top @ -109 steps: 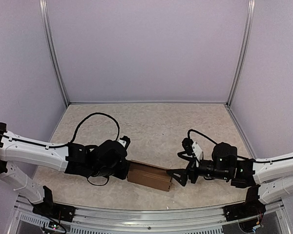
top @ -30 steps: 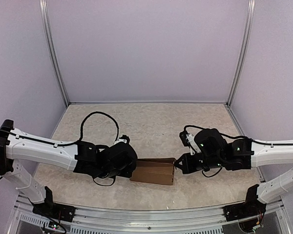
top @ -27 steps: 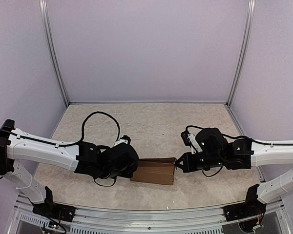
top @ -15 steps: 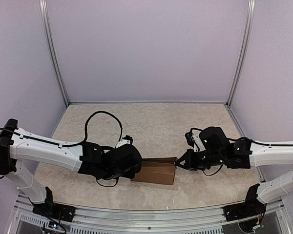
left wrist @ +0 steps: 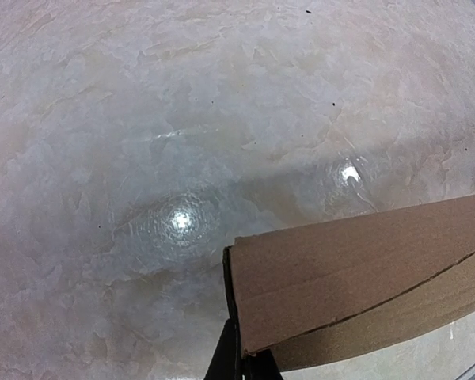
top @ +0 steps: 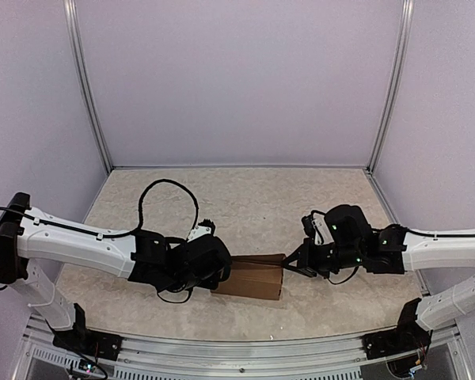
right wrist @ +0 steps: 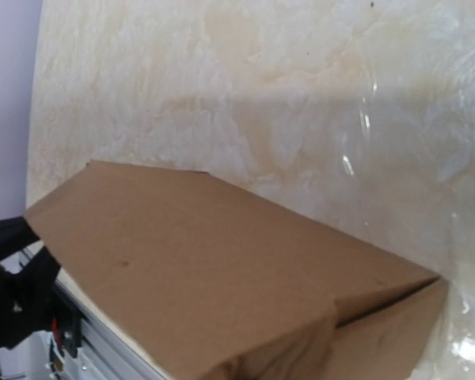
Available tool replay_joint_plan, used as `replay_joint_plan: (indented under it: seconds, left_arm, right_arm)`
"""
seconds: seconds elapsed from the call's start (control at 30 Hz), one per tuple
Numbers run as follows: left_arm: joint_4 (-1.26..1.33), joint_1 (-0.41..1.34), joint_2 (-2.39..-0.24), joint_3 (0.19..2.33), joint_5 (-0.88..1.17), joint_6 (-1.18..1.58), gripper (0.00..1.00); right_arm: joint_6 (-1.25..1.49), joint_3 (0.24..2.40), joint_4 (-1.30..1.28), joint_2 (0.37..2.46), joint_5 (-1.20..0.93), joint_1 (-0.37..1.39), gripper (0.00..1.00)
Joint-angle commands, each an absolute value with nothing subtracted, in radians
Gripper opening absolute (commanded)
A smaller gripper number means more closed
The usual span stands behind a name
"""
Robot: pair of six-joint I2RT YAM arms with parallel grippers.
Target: Fold the paper box
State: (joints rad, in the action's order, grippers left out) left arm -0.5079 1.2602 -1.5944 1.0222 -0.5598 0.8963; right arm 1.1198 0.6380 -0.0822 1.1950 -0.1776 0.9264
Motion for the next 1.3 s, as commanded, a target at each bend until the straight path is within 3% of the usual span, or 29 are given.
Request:
replay_joint_plan:
  seconds: [0.0, 0.67, 1.27]
  left_arm:
    - [-0.626, 1.266, -1.651, 0.990, -0.495, 0.909, 0.00]
    - [-0.629, 1.271, -1.658, 0.994, -0.498, 0.911, 0.00]
    - [-0.632, 1.272, -1.658, 0.996, -0.499, 0.919, 0.00]
  right_arm:
    - [1.177, 0.611, -0.036, 1.206, -0.215, 0.920, 0.00]
    - [1.318, 0.527, 0.100, 1.176, -0.222, 0.890, 0.00]
    - [1.151, 0.480, -0.045, 1.109, -0.197, 0.891, 0.00]
